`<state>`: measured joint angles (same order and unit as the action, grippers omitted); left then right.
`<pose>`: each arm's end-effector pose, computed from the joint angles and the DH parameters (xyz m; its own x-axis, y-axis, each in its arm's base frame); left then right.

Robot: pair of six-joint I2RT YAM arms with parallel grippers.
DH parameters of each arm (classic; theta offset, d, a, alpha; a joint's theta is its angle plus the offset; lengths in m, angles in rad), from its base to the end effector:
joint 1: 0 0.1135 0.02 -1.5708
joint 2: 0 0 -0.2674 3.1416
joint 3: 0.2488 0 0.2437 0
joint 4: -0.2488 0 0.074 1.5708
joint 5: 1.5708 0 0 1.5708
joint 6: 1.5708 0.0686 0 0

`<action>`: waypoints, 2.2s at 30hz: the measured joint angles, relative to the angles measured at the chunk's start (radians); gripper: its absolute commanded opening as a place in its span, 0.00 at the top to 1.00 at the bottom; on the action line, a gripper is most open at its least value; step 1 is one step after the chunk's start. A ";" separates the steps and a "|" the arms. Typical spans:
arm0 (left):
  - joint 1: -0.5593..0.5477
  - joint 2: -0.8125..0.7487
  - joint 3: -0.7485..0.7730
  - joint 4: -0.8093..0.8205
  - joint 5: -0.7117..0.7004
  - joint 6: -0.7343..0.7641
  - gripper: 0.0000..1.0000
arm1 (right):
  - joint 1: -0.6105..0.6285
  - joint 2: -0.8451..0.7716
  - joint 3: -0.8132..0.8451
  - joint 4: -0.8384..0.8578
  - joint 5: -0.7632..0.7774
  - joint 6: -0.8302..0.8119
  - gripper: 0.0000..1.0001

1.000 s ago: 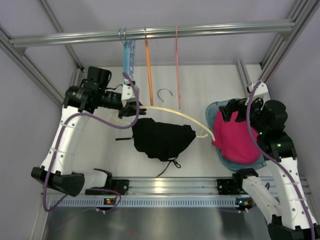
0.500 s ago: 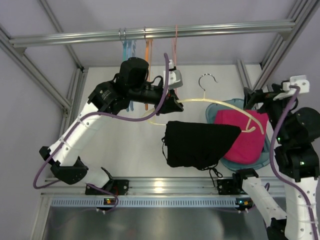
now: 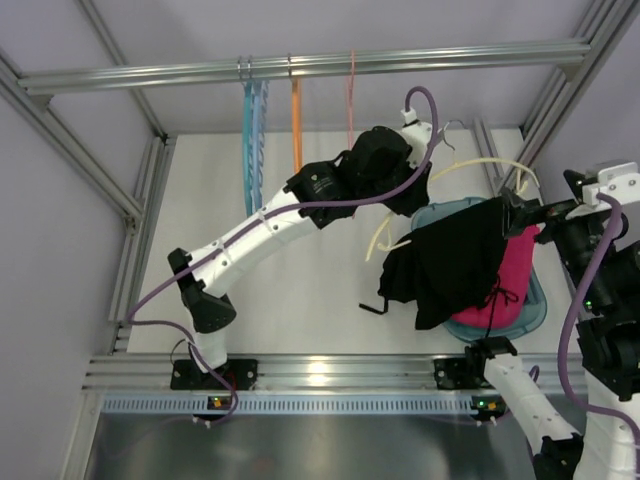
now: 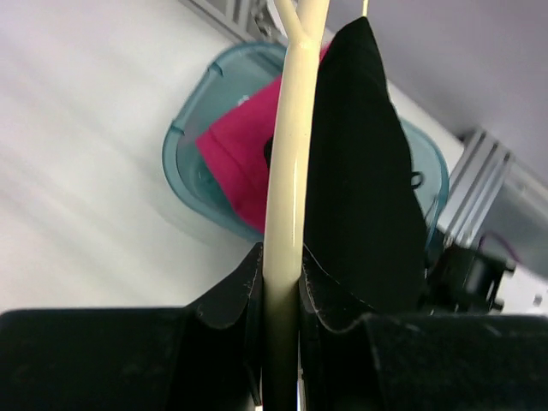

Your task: Remove the trousers from the hanger

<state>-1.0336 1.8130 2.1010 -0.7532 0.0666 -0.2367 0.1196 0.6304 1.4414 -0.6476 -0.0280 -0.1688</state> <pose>0.2114 -0.3639 0.4338 -0.4313 0.2669 -0.8618 0.8091 0.5370 -0.2386 0.0632 0.0095 0.5069 0.1839 -0.1470 -0.9719 -0.1175 0.9784 -0.1702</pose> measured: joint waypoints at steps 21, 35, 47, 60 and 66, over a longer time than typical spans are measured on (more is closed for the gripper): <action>-0.079 0.095 0.190 0.277 -0.359 -0.216 1.00 | 0.000 -0.053 -0.308 -0.126 -0.295 -0.002 0.01; -0.094 0.095 0.190 0.283 -0.370 -0.230 1.00 | 0.000 -0.046 -0.369 0.048 -0.174 -0.058 0.03; -0.094 0.095 0.190 0.283 -0.371 -0.237 1.00 | 0.000 -0.025 -0.440 0.162 -0.146 -0.069 0.01; -0.095 0.095 0.190 0.288 -0.374 -0.246 1.00 | 0.000 0.001 -0.481 0.237 -0.122 -0.047 0.26; -0.095 0.095 0.180 0.290 -0.356 -0.270 1.00 | 0.001 0.007 -0.514 0.278 -0.043 -0.056 0.82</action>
<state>-1.1282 1.9079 2.2814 -0.4633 -0.2897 -0.5072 0.1207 0.6376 0.9276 -0.3695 -0.0708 -0.2249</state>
